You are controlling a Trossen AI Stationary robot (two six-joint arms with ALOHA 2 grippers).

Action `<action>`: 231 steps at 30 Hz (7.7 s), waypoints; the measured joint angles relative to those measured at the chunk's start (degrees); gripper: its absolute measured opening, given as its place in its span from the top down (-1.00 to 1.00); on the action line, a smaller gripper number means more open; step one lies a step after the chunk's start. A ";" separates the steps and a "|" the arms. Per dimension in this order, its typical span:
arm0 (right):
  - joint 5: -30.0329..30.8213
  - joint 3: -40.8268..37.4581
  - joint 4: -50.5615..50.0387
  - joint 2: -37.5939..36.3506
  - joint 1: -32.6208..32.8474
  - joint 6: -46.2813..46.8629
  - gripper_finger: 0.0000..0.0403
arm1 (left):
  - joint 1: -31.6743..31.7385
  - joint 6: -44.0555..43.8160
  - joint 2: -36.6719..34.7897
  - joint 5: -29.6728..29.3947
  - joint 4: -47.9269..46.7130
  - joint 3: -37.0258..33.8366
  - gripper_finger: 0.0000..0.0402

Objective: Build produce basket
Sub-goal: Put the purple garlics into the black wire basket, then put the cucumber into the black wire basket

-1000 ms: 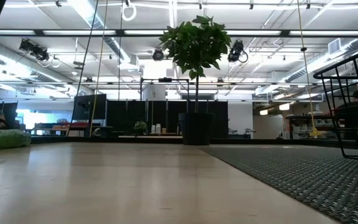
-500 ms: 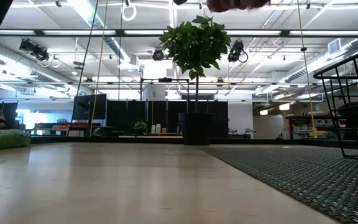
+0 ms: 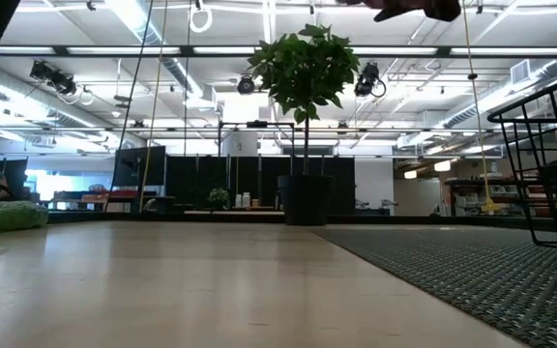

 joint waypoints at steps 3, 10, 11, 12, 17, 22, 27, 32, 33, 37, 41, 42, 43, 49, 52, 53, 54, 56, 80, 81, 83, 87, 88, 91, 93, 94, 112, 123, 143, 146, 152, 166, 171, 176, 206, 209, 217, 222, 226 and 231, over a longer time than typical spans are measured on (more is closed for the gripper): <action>-0.28 0.00 0.04 -0.01 -1.21 0.62 -0.28 | 0.04 0.67 0.00 0.00 0.02 0.00 0.69; -3.48 0.00 -0.16 -0.25 -1.77 0.67 0.03 | 1.06 2.20 0.00 1.86 -0.16 0.02 0.61; -4.14 0.00 -0.54 -0.26 -1.80 0.73 0.04 | 1.45 2.21 0.00 1.96 -0.27 0.02 0.59; -4.70 0.00 -1.12 -0.26 -1.82 1.02 0.05 | 1.86 2.38 -0.13 2.25 -0.55 0.02 0.58; -8.29 0.07 -5.80 -0.90 -1.88 2.87 0.04 | 4.26 6.91 -2.07 2.54 -3.59 -0.07 0.47; -14.35 0.04 -12.20 -3.01 -1.58 5.94 0.04 | 6.73 14.81 -5.29 1.87 -9.30 0.11 0.36; -22.22 0.04 -16.74 -5.44 0.75 13.96 0.04 | 7.96 18.19 -8.57 2.36 -12.92 0.07 0.27; -33.27 0.04 -22.26 -6.38 5.73 27.89 0.04 | 7.88 18.53 -10.97 2.51 -14.66 0.04 0.23; -34.93 0.04 -23.59 -6.38 7.20 30.72 0.04 | 7.77 18.68 -11.44 2.51 -14.57 0.04 0.22; -39.62 0.04 -31.59 -6.37 13.69 43.07 0.04 | 7.51 19.26 -12.56 2.51 -16.92 0.04 0.23; -40.56 0.02 -38.44 -6.36 20.40 56.80 0.03 | 7.37 21.63 -13.18 2.54 -19.42 0.04 0.25; -40.59 0.02 -39.29 -6.36 21.92 59.56 0.02 | 7.37 22.02 -13.20 2.54 -19.56 0.04 0.26; -40.59 0.02 -39.76 -6.29 23.47 62.13 0.01 | 7.39 22.61 -13.20 2.54 -20.04 0.04 0.26; -39.93 0.02 -39.76 -4.34 30.19 72.22 -0.14 | 7.39 26.76 -13.12 2.51 -20.27 0.04 0.23; -41.07 0.00 -39.26 -1.89 30.81 72.09 -0.26 | 7.47 28.64 -13.03 2.54 -20.28 0.04 0.23; -41.05 0.00 -38.78 -1.13 30.81 71.96 -0.30 | 7.50 29.21 -13.03 2.52 -20.28 0.04 0.23; -41.04 0.00 -38.47 -0.48 30.78 71.77 -0.35 | 7.54 29.92 -13.03 2.53 -20.32 0.04 0.23; -40.96 0.00 -38.12 0.94 30.59 71.53 -0.46 | 7.54 30.88 -13.03 2.52 -20.70 0.04 0.22; -47.70 0.53 -48.10 3.10 39.39 73.54 -0.85 | 7.54 26.75 -13.05 2.34 -27.51 0.04 0.21; -47.01 1.38 -48.15 3.13 39.49 73.52 -0.83 | 7.54 25.75 -13.04 2.32 -27.53 0.04 0.21; -44.10 4.05 -49.14 3.10 39.51 73.42 -0.81 | 7.54 24.19 -13.05 2.30 -28.14 0.04 0.21; -29.35 9.97 -48.84 3.02 39.44 72.32 -0.77 | 7.53 22.01 -13.05 2.23 -29.74 0.04 0.23; -25.61 10.62 -48.78 3.05 39.21 71.57 -0.76 | 7.49 21.37 -13.06 2.16 -29.73 0.04 0.24; -16.00 10.47 -47.62 3.79 38.39 68.37 -0.75 | 7.37 20.07 -13.09 2.10 -29.77 0.04 0.26; -14.60 9.49 -47.63 4.57 37.78 65.54 -0.75 | 7.19 18.36 -13.09 2.09 -29.77 0.04 0.28; -15.25 9.09 -47.77 5.02 37.24 64.02 -0.75 | 7.06 17.78 -13.09 1.95 -29.76 0.04 0.29; -22.79 6.02 -49.46 15.21 33.45 41.41 -0.75 | 3.91 16.23 -13.11 1.03 -29.84 0.04 0.34; -36.69 0.22 -48.84 16.35 35.89 50.63 -0.72 | 3.91 16.50 -13.68 1.04 -31.14 0.00 0.34; -31.72 4.10 -49.07 11.34 39.33 59.08 -0.72 | 4.65 17.36 -13.90 -15.29 -51.01 -0.15 0.31; -25.23 6.26 -48.99 11.32 39.33 58.59 -0.72 | 5.81 14.14 -14.82 -14.11 -49.89 -3.94 0.25; -11.77 9.87 -49.04 11.30 38.86 57.61 -0.72 | 7.94 8.30 -18.19 -10.52 -50.17 -18.65 0.03; -2.88 10.84 -48.47 11.30 38.35 50.25 -0.72 | 12.08 -19.59 -32.76 -9.29 -40.74 -59.76 -0.40; -2.54 10.84 -48.50 11.30 38.34 47.62 -0.72 | 14.14 -27.12 -32.68 -7.23 -40.24 -67.53 -0.41; -2.13 10.83 -48.43 11.30 38.49 49.20 -0.72 | 14.65 -29.46 -32.22 -0.56 -34.07 -75.67 -0.41; -1.45 10.78 -44.09 11.30 39.20 53.06 -0.72 | 23.30 -30.95 -21.20 2.31 -17.60 -85.62 -0.15; -1.39 10.78 -44.27 11.30 39.20 53.55 -0.72 | 23.26 -27.31 -21.15 1.96 -17.07 -84.12 0.00; 0.99 10.78 -45.66 11.30 38.49 53.01 -0.72 | 19.06 -18.83 -21.29 3.14 -12.38 -73.92 0.36; 4.36 10.73 -42.80 10.10 37.43 53.05 -0.72 | 13.23 -19.10 -21.32 3.42 -10.32 -62.66 0.30; 13.99 10.73 -38.26 8.59 37.24 53.37 -0.72 | 9.14 -19.83 -21.38 3.83 -3.62 -53.35 0.26; 23.30 10.73 -32.94 7.65 35.62 49.02 -0.72 | 4.07 -20.85 -21.40 3.68 11.48 -44.78 0.28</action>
